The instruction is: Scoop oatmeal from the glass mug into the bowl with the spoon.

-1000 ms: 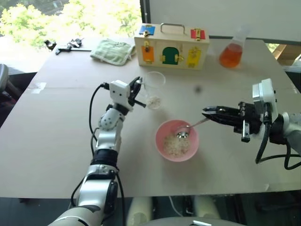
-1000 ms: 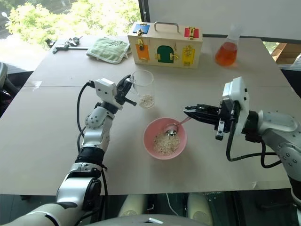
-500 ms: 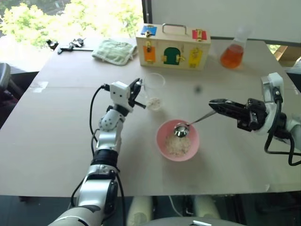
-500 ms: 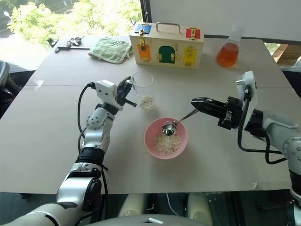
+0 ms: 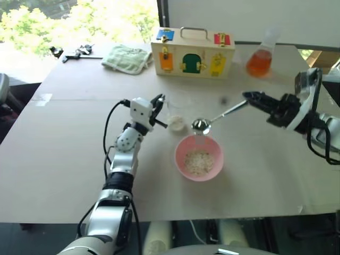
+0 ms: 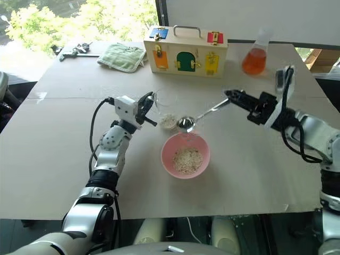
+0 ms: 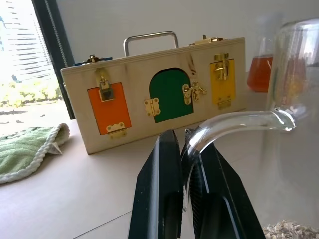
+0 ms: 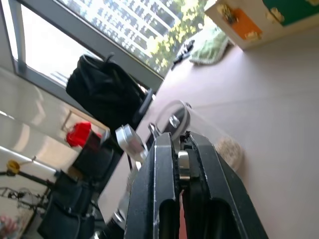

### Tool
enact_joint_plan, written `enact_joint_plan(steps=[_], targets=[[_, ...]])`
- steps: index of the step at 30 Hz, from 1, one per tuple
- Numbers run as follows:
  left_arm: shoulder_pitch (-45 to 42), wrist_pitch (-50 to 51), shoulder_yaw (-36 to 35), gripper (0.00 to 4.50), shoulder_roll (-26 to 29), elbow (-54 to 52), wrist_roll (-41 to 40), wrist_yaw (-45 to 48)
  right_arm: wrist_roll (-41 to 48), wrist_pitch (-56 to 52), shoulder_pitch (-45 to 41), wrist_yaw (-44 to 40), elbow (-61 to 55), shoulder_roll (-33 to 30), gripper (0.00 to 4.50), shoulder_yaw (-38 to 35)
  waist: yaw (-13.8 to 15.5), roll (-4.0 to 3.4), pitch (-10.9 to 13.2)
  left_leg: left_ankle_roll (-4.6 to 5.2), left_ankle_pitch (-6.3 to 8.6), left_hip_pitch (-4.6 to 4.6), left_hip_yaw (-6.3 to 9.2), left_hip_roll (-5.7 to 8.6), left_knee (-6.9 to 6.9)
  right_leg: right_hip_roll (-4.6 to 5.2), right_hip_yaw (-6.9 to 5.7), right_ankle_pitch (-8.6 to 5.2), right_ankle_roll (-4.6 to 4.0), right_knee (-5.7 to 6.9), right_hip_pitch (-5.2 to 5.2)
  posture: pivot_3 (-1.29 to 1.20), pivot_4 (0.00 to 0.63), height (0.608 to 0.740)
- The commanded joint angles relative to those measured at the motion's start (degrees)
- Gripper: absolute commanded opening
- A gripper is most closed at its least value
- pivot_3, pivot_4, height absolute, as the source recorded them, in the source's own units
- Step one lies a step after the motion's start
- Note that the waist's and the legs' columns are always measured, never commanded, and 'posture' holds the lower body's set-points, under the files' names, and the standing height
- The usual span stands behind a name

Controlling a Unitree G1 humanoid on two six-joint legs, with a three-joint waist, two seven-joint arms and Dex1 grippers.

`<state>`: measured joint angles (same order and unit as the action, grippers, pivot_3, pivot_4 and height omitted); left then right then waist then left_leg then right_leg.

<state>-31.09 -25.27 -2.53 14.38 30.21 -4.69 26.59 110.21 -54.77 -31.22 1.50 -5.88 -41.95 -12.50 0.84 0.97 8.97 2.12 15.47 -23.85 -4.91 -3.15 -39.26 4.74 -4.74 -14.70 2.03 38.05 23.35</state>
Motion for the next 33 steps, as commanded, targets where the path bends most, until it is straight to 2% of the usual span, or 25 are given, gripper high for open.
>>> enact_joint_plan(steps=[1, 8, 12, 18, 23, 30, 31, 33], targets=[[-0.4, -1.6, -0.2, 0.09, 0.1, -2.9, -0.3, -0.3, 1.0, 1.7, -4.1, 4.4, 0.0, 1.8, 0.0, 1.3, 0.0, 0.0, 0.0, 0.0, 0.0, -0.04, -0.01, -0.01, 0.01, 0.01, -0.01, 0.0, 0.0, -0.04, 0.0, 0.0, 0.15, 0.74], [-0.5, -1.7, 0.7, 0.09, 0.3, -3.3, 0.0, 0.0, -2.8, 4.1, -12.5, 11.8, 5.2, 8.6, 0.0, 3.7, 0.0, -0.01, 0.0, 0.06, 0.03, -0.06, -0.12, 0.02, 0.0, 0.1, 0.02, 0.01, 0.03, -0.06, 0.03, 0.0, 0.15, 0.74], [-0.8, -1.8, 0.9, 0.09, 0.6, -3.3, 0.2, 0.1, -9.9, 3.5, -13.9, 12.0, 7.9, 10.6, 0.0, 5.1, 0.0, -0.01, 0.0, 0.06, 0.03, -0.11, -0.12, 0.0, 0.02, 0.1, 0.0, 0.01, 0.03, -0.08, 0.06, 0.0, 0.15, 0.74], [-1.0, -1.7, 0.5, 0.09, 1.1, -3.5, 0.0, 0.0, -15.5, 1.8, -14.6, 12.1, 9.1, 12.1, 0.0, 4.5, 0.0, -0.03, 0.0, 0.06, 0.03, -0.11, -0.14, -0.02, 0.02, 0.09, 0.03, 0.01, 0.03, -0.05, 0.09, 0.0, 0.15, 0.74], [-1.1, -1.7, 0.5, 0.09, 1.1, -3.3, 0.0, 0.1, -35.8, 3.0, -17.1, -0.3, 3.7, 7.3, 0.0, 12.0, -0.1, -0.05, 0.0, 0.07, 0.04, -0.09, -0.17, -0.01, 0.02, 0.1, 0.06, 0.01, 0.03, -0.05, 0.09, 0.0, 0.15, 0.74], [-2.0, -1.6, 0.8, 0.09, 0.3, -2.6, -0.1, -0.2, -53.1, 9.2, -19.8, -16.1, -4.3, 8.1, 0.0, 19.3, -0.1, -0.05, 0.0, 0.07, 0.04, -0.11, -0.12, 0.01, 0.02, 0.1, 0.06, 0.01, 0.03, -0.06, 0.11, 0.0, 0.15, 0.74], [-2.0, -1.6, 0.8, 0.0, 0.2, -2.6, -0.1, -0.2, -54.1, 9.5, -20.1, -17.1, -4.6, 9.0, 0.74, 19.2, -0.1, -0.04, 0.0, 0.07, 0.04, -0.12, -0.11, 0.01, 0.03, 0.09, 0.06, 0.01, 0.03, -0.06, 0.13, 0.0, 0.15, 0.74], [-1.9, -1.6, 0.8, 0.0, 0.2, -2.7, -0.2, -0.2, -54.4, 9.1, -20.7, -18.5, -4.6, 10.7, 1.53, 18.0, -0.1, -0.04, 0.0, 0.07, 0.04, -0.14, -0.13, 0.02, 0.03, 0.09, 0.05, 0.01, 0.03, -0.06, 0.15, 0.0, 0.15, 0.74]])
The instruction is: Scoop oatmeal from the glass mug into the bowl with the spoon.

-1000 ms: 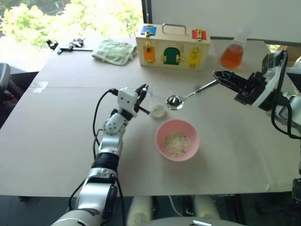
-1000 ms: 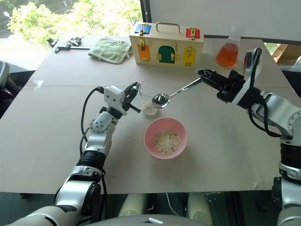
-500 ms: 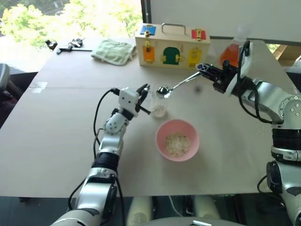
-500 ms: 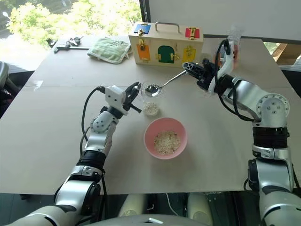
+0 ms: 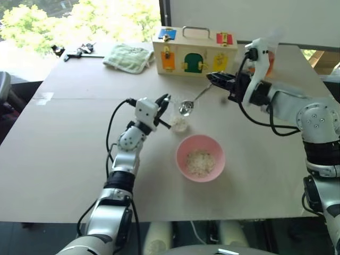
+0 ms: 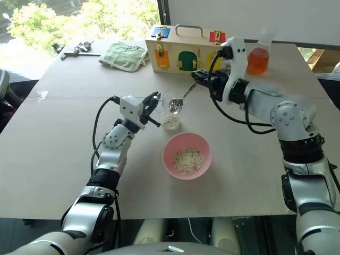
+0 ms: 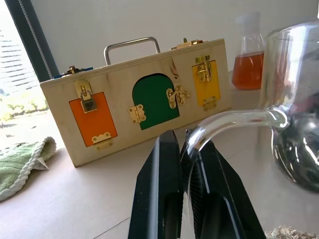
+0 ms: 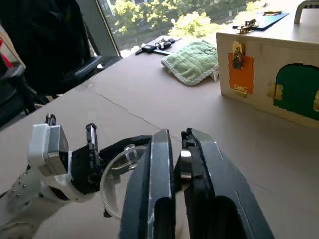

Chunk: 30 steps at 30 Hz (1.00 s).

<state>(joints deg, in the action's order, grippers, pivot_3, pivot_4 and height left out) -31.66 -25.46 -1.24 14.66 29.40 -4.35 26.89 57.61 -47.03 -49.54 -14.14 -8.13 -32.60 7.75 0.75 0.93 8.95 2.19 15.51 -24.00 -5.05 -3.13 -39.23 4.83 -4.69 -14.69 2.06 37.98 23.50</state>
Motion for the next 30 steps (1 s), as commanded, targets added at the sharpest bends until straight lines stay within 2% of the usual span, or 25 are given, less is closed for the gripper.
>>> enact_joint_plan(steps=[1, 5, 6, 8, 11, 13, 17, 21, 26, 27, 29, 30], targets=[[-1.3, -1.4, -0.5, 0.0, 0.0, -2.0, -0.6, -0.5, -2.1, 1.1, -2.5, -3.5, -2.3, 1.9, 1.97, -2.7, 0.0, 0.0, 0.0, 0.0, 0.0, 0.0, -0.01, 0.0, 0.0, 0.0, 0.0, 0.0, 0.0, 0.0, 0.01, 0.0, 0.15, 0.74], [-0.8, -0.9, -1.4, 0.0, 0.2, -2.4, -1.2, -0.9, -2.0, 0.6, -2.0, -6.5, -3.0, 2.0, 3.77, -6.2, 0.1, 0.0, 0.0, 0.0, 0.0, -0.04, -0.01, 0.0, 0.0, 0.01, -0.04, 0.0, 0.0, -0.01, 0.01, 0.0, 0.15, 0.74], [-0.5, -0.6, -1.8, 0.0, 0.3, -2.8, -1.6, -1.1, -0.5, 0.2, -1.2, -8.5, -3.6, 1.1, 4.11, -8.1, 0.1, 0.0, 0.0, 0.0, 0.0, -0.05, 0.0, 0.01, -0.01, 0.02, -0.05, 0.0, 0.0, -0.01, 0.01, 0.0, 0.15, 0.74], [0.3, 0.0, -2.5, 0.0, 0.6, -3.8, -2.2, -1.3, 2.0, -0.9, 0.6, -12.7, -5.0, -0.7, 4.11, -10.8, 0.2, 0.01, 0.0, 0.0, 0.0, -0.08, 0.02, 0.03, -0.01, 0.04, -0.07, 0.0, 0.0, -0.03, 0.01, 0.0, 0.15, 0.74], [2.2, 1.3, -4.1, 0.0, 1.5, -6.0, -3.7, -1.6, 3.5, -3.6, 7.0, -24.0, -10.3, -8.6, 4.11, -11.7, 0.1, 0.01, 0.0, 0.01, 0.01, -0.13, 0.07, 0.02, 0.01, 0.04, -0.12, 0.0, 0.0, -0.1, 0.01, 0.0, 0.15, 0.74], [3.9, 2.4, -4.9, 0.0, 2.3, -8.0, -4.4, -1.5, 3.1, -4.4, 11.9, -31.9, -14.8, -14.6, 4.11, -10.8, 0.1, 0.01, 0.0, 0.02, 0.01, -0.14, 0.11, 0.01, 0.06, 0.05, -0.15, 0.0, 0.0, -0.14, 0.01, 0.0, 0.15, 0.74], [7.6, 5.7, -6.4, 0.0, 3.3, -13.3, -6.1, -1.6, -0.4, -4.2, 18.9, -39.6, -21.0, -21.0, 4.11, -6.9, -0.4, 0.0, 0.0, 0.02, 0.02, -0.01, 0.3, -0.03, 0.06, 0.04, -0.02, 0.0, 0.0, -0.05, 0.03, 0.0, 0.15, 0.74], [12.3, 9.8, -7.4, 0.0, 4.3, -19.2, -7.6, -1.2, -11.5, 0.9, 21.7, -43.4, -23.0, -24.2, 4.11, 0.1, -0.4, 0.0, 0.0, 0.04, 0.03, 0.11, 0.42, -0.06, -0.01, 0.03, -0.01, 0.0, 0.0, 0.02, -0.08, 0.0, 0.15, 0.74], [16.6, 13.9, -7.7, 0.0, 6.0, -23.7, -8.8, -0.2, -14.5, 2.4, 22.4, -44.8, -23.0, -22.6, 4.11, 1.5, -0.1, 0.0, 0.0, 0.01, 0.01, 0.13, 0.43, -0.06, -0.06, 0.02, 0.02, 0.0, 0.0, 0.04, -0.09, 0.0, 0.15, 0.74], [17.2, 14.4, -7.9, 0.6, 6.3, -24.3, -9.0, 0.0, -14.8, 2.5, 22.5, -44.9, -22.8, -22.3, 4.19, 1.3, 0.0, 0.0, 0.0, 0.01, 0.01, 0.13, 0.43, -0.06, -0.06, 0.02, 0.01, 0.0, 0.0, 0.04, -0.09, 0.0, 0.15, 0.74], [18.5, 15.2, -8.3, 1.09, 6.8, -25.3, -9.5, 0.5, -15.6, 2.8, 23.6, -45.0, -22.2, -22.3, 4.19, 0.6, 0.1, 0.01, 0.0, 0.01, 0.01, 0.13, 0.42, -0.05, -0.06, 0.03, 0.01, 0.0, 0.0, 0.03, -0.09, 0.0, 0.15, 0.74], [19.0, 15.3, -8.5, 1.55, 7.0, -25.6, -9.7, 0.6, -16.0, 3.1, 24.2, -45.1, -21.9, -22.3, 4.19, 0.3, 0.1, 0.01, 0.0, 0.01, 0.01, 0.13, 0.43, -0.05, -0.06, 0.03, 0.0, 0.0, 0.0, 0.01, -0.11, 0.0, 0.15, 0.74]])
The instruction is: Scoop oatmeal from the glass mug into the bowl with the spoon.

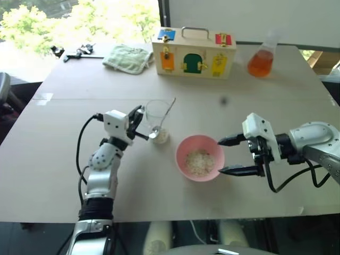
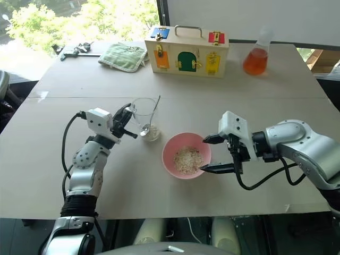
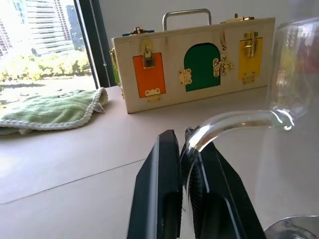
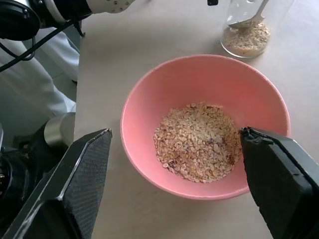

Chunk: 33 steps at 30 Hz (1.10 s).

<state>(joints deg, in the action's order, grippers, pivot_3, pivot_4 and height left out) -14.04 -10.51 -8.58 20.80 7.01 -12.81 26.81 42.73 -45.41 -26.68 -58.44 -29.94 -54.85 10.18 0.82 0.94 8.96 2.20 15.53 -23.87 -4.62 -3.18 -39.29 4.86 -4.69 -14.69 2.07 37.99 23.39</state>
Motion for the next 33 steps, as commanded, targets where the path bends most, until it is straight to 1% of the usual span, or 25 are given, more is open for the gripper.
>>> enact_joint_plan(steps=[1, 6, 7, 10, 15, 19, 23, 25, 28, 31, 33], targets=[[1.9, 0.3, -1.3, 1.94, 1.0, -3.3, -1.3, 0.8, -1.3, 1.6, 1.8, -0.6, 0.1, 0.0, 4.19, -2.5, 0.0, 0.0, 0.0, 0.0, 0.0, 0.0, 0.01, 0.0, 0.0, 0.01, -0.01, 0.0, 0.0, -0.02, -0.02, 0.0, 0.15, 0.74], [4.4, 0.7, -1.5, 4.34, 2.0, -4.5, -1.4, 1.8, -0.9, 1.9, 3.6, 1.5, 1.0, 1.7, 4.19, -5.6, 0.0, 0.0, 0.0, 0.0, 0.0, 0.01, 0.03, 0.04, -0.01, 0.01, -0.03, 0.0, 0.0, -0.01, -0.04, 0.0, 0.15, 0.74], [5.0, 0.6, -1.8, 4.44, 2.4, -5.2, -1.3, 1.7, -0.6, 1.9, 4.2, 1.9, 1.2, 2.1, 4.19, -6.7, 0.0, 0.0, 0.0, 0.0, 0.0, 0.01, 0.04, 0.03, -0.01, 0.0, -0.03, 0.0, 0.0, -0.01, -0.04, 0.0, 0.15, 0.74], [7.8, 1.9, -3.1, 4.44, 3.9, -8.8, -2.3, 2.6, 1.2, 1.3, 6.8, 2.7, 1.5, 2.8, 4.19, -11.1, 0.0, 0.04, 0.0, 0.0, 0.0, 0.01, 0.05, 0.02, -0.01, 0.0, -0.04, 0.0, 0.0, -0.01, -0.04, 0.0, 0.15, 0.74], [13.8, 5.1, -5.2, 4.44, 6.9, -15.9, -4.6, 4.4, 1.2, 2.0, 13.4, 2.9, 1.3, 2.4, 4.19, -17.1, 0.0, 0.03, 0.0, 0.0, 0.01, 0.02, 0.04, -0.02, 0.02, 0.03, -0.03, 0.0, 0.0, -0.04, -0.06, 0.0, 0.15, 0.74], [19.9, 9.1, -8.0, 4.44, 9.4, -23.7, -8.1, 5.9, 1.6, 3.3, 19.4, 4.4, 2.5, 4.2, 4.19, -23.3, 0.0, 0.06, 0.0, 0.01, 0.02, 0.09, 0.07, -0.04, 0.02, 0.04, -0.02, -0.01, 0.0, -0.03, -0.14, 0.0, 0.15, 0.74], [28.8, 13.4, -10.8, 4.44, 11.4, -32.1, -12.4, 8.6, 2.0, 6.5, 26.2, 5.0, 3.4, 7.8, 4.19, -29.1, 0.0, 0.06, 0.0, 0.01, 0.02, 0.12, 0.09, -0.05, 0.02, 0.01, -0.02, -0.01, 0.0, -0.02, -0.15, 0.0, 0.15, 0.74], [32.8, 15.8, -11.3, 4.44, 11.7, -35.0, -13.5, 8.8, 1.1, 8.1, 29.4, 5.4, 3.9, 9.4, 4.19, -30.7, 0.0, 0.0, 0.0, 0.01, 0.02, 0.14, 0.05, -0.06, 0.03, 0.01, 0.02, -0.02, 0.0, -0.03, -0.15, 0.0, 0.15, 0.74], [38.5, 19.6, -10.1, 4.44, 12.3, -37.3, -11.4, 8.3, -1.1, 11.8, 35.0, 4.1, 4.6, 11.3, 4.19, -31.5, 0.0, 0.01, -0.1, 0.07, 0.06, 0.15, 0.06, -0.05, 0.02, 0.0, 0.03, -0.02, 0.01, -0.03, -0.16, 0.0, 0.15, 0.74], [40.8, 18.3, -8.5, 4.44, 12.2, -37.4, -8.1, 8.6, -5.2, 17.3, 38.1, 2.7, 6.1, 12.0, 4.19, -29.9, 0.0, -0.02, -0.1, 0.25, 0.16, 0.17, 0.07, -0.03, 0.02, -0.03, 0.04, -0.04, 0.01, -0.03, -0.16, 0.0, 0.15, 0.74], [41.2, 18.4, -8.4, 4.44, 11.7, -36.4, -7.7, 8.4, -7.6, 20.8, 39.1, 1.7, 7.6, 12.4, 4.19, -28.9, 0.0, -0.02, -0.1, 0.25, 0.16, 0.18, 0.07, -0.01, 0.01, -0.06, 0.04, -0.04, 0.0, -0.02, -0.16, 0.0, 0.15, 0.74]])
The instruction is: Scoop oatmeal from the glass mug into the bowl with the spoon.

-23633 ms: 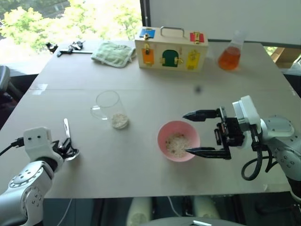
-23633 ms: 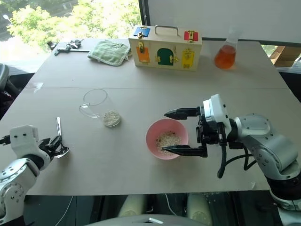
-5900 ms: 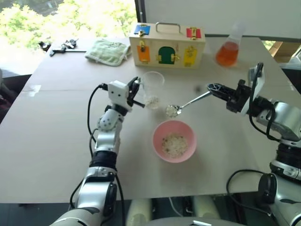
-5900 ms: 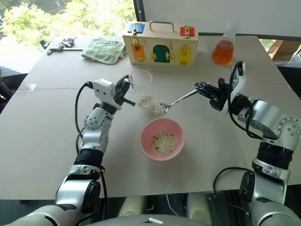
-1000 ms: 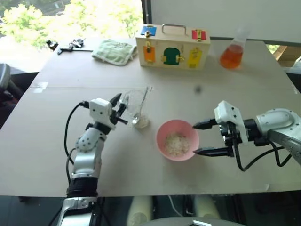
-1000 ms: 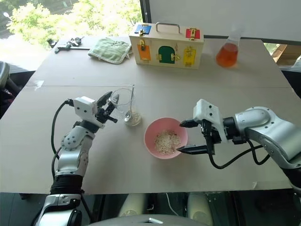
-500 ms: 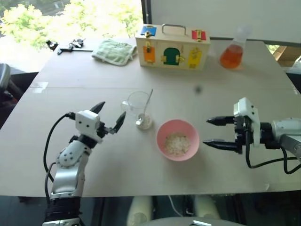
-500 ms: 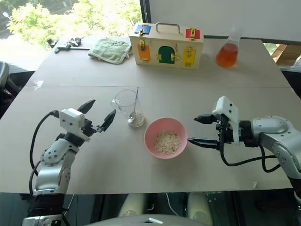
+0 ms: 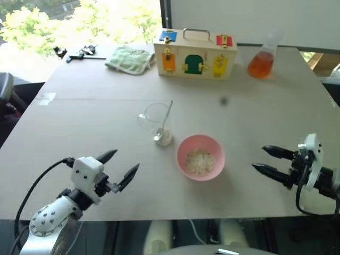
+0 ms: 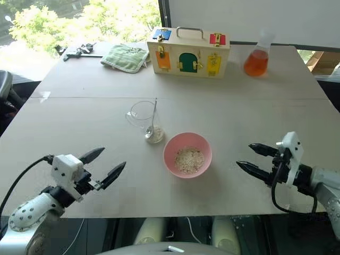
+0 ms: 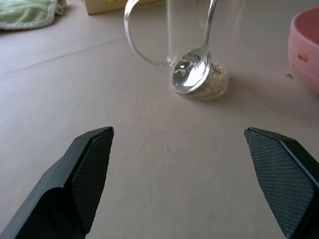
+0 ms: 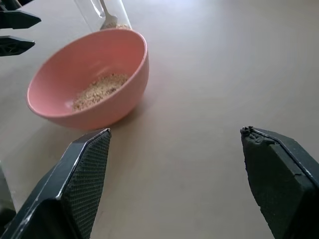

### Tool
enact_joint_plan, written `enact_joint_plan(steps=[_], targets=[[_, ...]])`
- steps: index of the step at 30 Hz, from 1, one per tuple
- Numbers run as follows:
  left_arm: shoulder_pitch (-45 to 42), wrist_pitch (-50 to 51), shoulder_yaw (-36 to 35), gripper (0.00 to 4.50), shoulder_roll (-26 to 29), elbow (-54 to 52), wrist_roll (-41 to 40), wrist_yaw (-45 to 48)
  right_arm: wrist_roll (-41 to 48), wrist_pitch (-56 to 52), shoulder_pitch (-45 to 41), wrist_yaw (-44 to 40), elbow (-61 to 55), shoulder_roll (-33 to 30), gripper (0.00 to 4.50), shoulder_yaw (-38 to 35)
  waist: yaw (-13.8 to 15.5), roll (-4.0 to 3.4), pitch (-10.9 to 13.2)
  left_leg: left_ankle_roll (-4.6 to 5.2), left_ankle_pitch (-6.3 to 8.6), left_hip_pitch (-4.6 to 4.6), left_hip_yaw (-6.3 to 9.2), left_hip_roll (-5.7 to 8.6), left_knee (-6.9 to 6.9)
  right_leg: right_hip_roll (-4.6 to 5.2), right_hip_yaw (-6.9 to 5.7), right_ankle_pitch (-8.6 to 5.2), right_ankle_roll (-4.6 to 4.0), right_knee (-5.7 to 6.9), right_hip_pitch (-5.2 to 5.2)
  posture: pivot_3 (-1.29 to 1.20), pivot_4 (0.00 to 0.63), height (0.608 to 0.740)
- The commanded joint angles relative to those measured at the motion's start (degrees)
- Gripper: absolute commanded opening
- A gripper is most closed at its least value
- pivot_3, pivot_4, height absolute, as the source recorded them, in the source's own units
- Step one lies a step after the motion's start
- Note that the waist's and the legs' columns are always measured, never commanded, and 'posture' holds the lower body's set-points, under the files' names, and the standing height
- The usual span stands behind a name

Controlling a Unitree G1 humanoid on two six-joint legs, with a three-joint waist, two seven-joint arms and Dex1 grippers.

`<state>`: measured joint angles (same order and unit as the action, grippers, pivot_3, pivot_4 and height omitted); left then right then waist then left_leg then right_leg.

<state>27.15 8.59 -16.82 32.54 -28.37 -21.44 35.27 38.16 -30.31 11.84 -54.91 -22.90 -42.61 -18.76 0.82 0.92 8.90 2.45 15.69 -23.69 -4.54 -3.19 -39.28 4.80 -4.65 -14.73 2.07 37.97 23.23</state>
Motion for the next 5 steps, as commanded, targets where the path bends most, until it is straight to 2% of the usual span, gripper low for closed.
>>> enact_joint_plan(steps=[1, 5], targets=[[0.3, -0.9, -0.4, 4.44, -0.2, -0.4, 0.9, 0.2, -3.6, 6.7, 0.7, -2.0, 1.1, 0.4, 4.19, 0.3, 0.0, 0.0, 0.0, 0.0, 0.0, 0.02, 0.0, 0.0, -0.01, -0.03, 0.0, 0.0, 0.0, 0.0, -0.01, 0.0, 0.15, 0.74], [2.3, -3.8, -1.4, 4.44, -0.4, 2.0, 1.5, 2.6, -6.2, 10.7, 1.3, -3.0, 3.8, 0.9, 4.19, 1.2, 0.0, -0.01, 0.0, 0.0, 0.0, 0.09, -0.03, -0.04, -0.03, -0.11, 0.06, 0.0, -0.01, 0.01, -0.04, 0.0, 0.15, 0.74]])
